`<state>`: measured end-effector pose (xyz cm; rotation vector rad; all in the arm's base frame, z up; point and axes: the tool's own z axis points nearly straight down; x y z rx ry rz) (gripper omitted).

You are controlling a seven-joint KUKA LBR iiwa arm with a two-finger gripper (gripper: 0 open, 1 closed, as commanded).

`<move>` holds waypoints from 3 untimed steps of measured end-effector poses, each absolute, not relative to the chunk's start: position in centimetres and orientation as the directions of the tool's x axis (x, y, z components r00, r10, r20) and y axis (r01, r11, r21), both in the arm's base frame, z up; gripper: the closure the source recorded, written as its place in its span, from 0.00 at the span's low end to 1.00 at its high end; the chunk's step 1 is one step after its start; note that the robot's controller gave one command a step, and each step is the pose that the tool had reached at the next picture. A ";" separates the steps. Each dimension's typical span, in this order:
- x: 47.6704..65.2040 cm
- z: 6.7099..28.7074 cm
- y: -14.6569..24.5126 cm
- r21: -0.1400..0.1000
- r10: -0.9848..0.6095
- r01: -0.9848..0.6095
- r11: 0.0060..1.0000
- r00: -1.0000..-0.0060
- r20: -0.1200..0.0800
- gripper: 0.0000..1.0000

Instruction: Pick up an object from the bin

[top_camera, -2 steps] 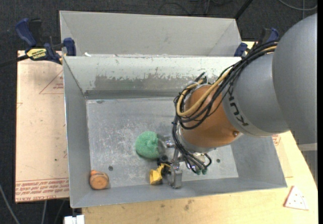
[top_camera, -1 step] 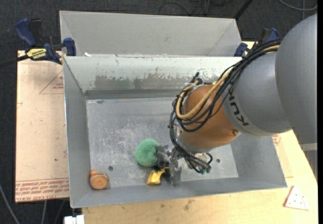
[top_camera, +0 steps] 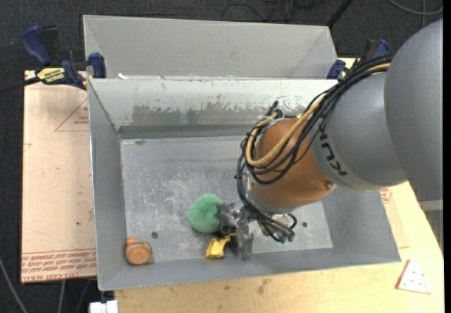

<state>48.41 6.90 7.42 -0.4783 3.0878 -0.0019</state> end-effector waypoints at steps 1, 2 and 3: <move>48.4 7.5 6.9 -0.003 -0.302 -0.302 0.953 -0.953 -0.014 1.00; 48.3 8.0 6.9 -0.001 -0.302 -0.302 0.953 -0.953 -0.006 1.00; 48.0 9.6 6.9 0.002 -0.303 -0.303 0.953 -0.953 0.006 1.00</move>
Offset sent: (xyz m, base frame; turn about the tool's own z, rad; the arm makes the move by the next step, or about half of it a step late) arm 0.0001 -0.0001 0.0440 0.0000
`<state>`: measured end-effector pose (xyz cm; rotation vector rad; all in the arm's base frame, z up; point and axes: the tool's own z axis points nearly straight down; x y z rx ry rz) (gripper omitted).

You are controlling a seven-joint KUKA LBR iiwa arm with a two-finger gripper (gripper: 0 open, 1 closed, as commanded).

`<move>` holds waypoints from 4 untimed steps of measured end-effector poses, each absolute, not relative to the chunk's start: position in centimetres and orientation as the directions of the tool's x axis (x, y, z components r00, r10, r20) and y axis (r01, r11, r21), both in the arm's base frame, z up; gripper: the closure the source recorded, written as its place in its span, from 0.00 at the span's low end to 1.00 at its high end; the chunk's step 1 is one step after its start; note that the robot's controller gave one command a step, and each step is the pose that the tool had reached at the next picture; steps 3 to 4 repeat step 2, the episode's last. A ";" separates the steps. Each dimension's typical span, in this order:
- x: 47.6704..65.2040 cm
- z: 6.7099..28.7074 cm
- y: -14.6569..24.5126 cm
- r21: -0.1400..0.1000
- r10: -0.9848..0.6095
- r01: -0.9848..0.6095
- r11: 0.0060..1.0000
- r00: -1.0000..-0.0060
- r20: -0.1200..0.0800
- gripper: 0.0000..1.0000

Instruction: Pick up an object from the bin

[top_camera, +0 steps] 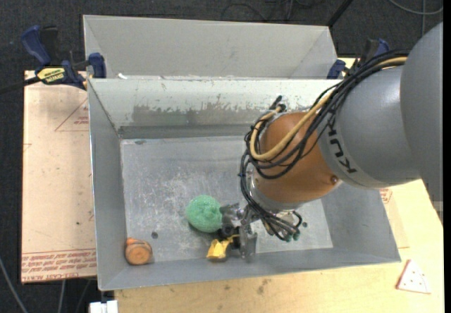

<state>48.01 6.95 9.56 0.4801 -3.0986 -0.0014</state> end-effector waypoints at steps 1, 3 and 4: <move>48.0 11.7 7.0 0.002 -0.303 -0.303 0.953 -0.953 0.004 1.00; 48.0 13.4 7.0 0.002 -0.303 -0.303 0.953 -0.953 0.004 1.00; 48.0 13.4 7.0 0.002 -0.303 -0.303 0.953 -0.953 0.004 1.00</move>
Offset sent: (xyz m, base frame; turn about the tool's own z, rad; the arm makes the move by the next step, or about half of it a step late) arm -0.0001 -0.0001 0.1016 0.0000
